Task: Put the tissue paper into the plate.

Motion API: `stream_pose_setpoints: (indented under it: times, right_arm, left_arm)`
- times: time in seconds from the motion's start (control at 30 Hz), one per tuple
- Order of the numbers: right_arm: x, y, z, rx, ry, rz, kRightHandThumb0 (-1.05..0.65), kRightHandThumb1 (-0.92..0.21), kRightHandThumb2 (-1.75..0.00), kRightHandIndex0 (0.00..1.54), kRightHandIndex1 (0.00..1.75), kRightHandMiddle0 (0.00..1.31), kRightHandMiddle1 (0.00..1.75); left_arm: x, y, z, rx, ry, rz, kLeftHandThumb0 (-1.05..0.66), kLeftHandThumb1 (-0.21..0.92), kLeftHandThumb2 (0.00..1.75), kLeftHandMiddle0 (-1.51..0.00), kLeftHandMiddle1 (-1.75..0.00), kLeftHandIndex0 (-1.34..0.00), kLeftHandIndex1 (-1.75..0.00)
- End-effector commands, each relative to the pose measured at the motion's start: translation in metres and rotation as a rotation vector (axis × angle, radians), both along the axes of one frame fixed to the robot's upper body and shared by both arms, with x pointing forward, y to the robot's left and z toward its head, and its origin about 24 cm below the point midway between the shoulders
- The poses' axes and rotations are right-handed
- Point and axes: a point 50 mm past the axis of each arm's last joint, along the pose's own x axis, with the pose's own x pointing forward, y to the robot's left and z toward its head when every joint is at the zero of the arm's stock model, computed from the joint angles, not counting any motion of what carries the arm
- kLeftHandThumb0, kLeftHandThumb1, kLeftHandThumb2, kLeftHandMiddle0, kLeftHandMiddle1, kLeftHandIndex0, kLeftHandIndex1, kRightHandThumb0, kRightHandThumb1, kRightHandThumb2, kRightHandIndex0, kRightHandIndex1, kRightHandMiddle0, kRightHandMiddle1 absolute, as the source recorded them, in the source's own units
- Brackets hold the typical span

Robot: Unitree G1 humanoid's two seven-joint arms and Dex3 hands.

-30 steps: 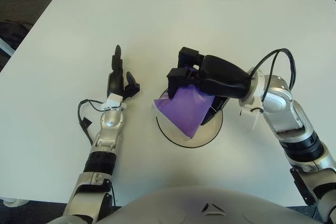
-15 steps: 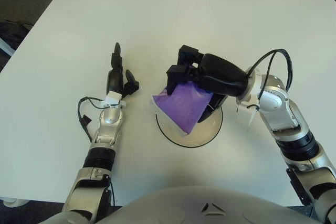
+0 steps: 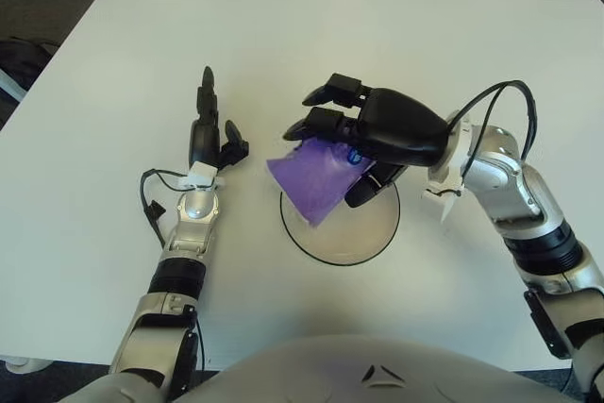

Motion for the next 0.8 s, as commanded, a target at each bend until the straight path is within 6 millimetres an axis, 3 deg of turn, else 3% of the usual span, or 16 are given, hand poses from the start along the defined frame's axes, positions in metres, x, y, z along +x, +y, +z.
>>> stream_pose_setpoints:
  times: [0.0, 0.77]
  right_arm:
    - [-0.0004, -0.0009, 0.003, -0.042, -0.076, 0.041, -1.02, -0.92, -0.67, 0.0, 0.01, 0.0, 0.01]
    - [0.0095, -0.0085, 0.0066, -0.145, -0.085, 0.071, -1.04, -0.92, -0.78, 0.0, 0.0, 0.0, 0.0]
  left_arm:
    - [-0.0424, 0.0012, -0.0775, -0.006, 0.295, 0.033, -0.91, 0.92, 1.02, -0.02, -0.01, 0.0, 0.0]
    - [-0.0404, 0.0014, -0.0774, 0.018, 0.301, 0.006, -0.94, 0.92, 1.07, -0.02, 0.0, 0.0, 0.0]
